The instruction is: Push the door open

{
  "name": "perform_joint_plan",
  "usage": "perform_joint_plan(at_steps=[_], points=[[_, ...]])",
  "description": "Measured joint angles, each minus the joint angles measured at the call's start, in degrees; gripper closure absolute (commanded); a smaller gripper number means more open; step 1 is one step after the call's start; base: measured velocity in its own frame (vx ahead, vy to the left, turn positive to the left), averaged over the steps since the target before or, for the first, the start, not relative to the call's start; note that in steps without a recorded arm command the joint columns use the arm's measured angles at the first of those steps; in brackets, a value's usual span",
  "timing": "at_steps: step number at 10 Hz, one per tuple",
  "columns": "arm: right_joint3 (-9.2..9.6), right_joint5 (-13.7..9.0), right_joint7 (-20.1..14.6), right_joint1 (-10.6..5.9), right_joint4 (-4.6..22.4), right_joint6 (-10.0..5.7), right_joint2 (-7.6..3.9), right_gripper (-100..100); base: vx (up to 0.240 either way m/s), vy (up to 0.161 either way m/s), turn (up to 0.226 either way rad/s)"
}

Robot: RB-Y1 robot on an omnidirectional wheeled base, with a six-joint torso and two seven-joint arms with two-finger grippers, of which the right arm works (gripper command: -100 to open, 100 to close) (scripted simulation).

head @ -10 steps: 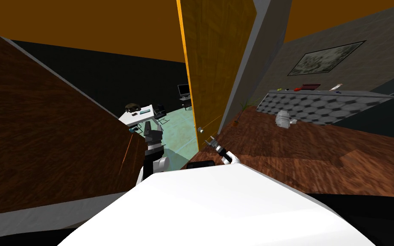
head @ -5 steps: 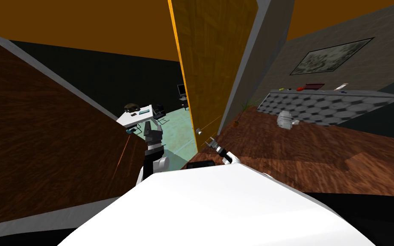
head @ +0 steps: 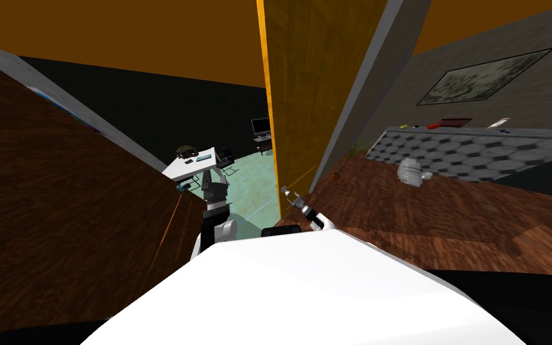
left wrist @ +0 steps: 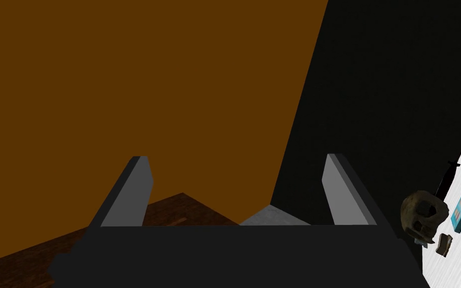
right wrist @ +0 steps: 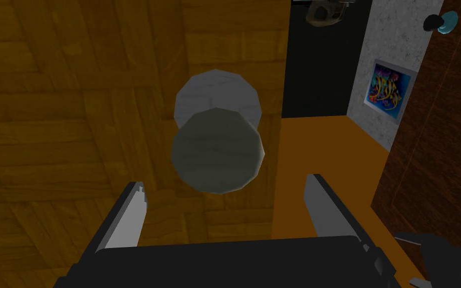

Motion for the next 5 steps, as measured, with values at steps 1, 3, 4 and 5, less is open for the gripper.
perform_joint_plan(at_steps=[1, 3, 4, 5], points=[[-0.07, 0.0, 0.2, 0.05, 0.0, 0.16, 0.27, -100, 0.185, 0.091, 0.031], [-0.16, -0.1, 0.5, -0.03, 0.1, 0.30, 0.55, 100, 0.037, 0.019, 0.000], [-0.18, -0.1, 0.5, -0.06, 0.1, 0.31, 0.52, 100, -0.024, -0.015, 0.020], [-0.18, -0.1, 0.5, -0.17, 0.1, 0.39, 0.56, 100, -0.013, -0.010, 0.019]])
